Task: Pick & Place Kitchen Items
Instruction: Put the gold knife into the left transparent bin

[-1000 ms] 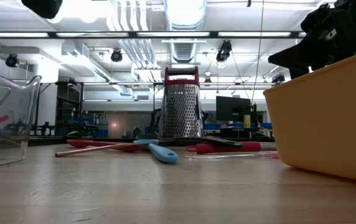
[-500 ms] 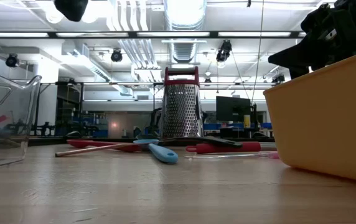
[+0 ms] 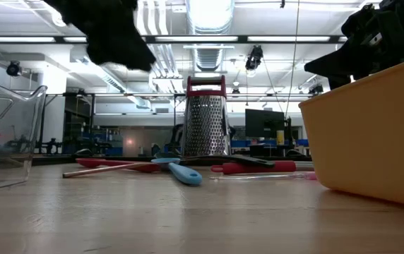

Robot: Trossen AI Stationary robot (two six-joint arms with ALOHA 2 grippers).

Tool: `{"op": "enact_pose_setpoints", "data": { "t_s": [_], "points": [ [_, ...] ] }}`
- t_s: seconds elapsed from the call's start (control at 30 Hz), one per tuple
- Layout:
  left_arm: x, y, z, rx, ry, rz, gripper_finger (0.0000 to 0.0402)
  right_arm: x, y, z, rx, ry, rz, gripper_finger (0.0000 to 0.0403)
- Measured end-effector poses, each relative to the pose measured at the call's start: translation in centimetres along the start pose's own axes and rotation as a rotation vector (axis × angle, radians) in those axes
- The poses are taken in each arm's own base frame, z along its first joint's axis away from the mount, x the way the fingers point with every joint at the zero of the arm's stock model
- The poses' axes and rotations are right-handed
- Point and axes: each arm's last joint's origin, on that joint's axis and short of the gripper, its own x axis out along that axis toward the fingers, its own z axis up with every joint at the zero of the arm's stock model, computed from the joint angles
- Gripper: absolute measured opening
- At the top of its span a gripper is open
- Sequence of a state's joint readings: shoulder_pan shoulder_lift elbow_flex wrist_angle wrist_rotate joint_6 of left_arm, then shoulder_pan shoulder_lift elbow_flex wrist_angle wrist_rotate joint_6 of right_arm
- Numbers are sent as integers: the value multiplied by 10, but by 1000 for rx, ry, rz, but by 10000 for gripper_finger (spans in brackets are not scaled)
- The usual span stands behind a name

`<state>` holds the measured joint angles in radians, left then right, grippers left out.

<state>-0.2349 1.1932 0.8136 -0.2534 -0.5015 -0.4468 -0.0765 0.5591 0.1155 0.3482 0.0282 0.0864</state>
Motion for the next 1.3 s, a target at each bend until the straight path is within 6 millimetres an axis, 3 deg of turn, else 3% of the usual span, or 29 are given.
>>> {"op": "enact_pose_setpoints", "data": {
  "t_s": [0.2,0.43,1.3],
  "points": [
    [40,6,-13,20,136,55,198,0,0,0,0,0,0,8],
    [65,8,-38,33,317,86,202,0,0,0,0,0,0,8],
    [95,9,-77,60,522,130,202,0,0,0,0,0,-1,8]
  ]
}}
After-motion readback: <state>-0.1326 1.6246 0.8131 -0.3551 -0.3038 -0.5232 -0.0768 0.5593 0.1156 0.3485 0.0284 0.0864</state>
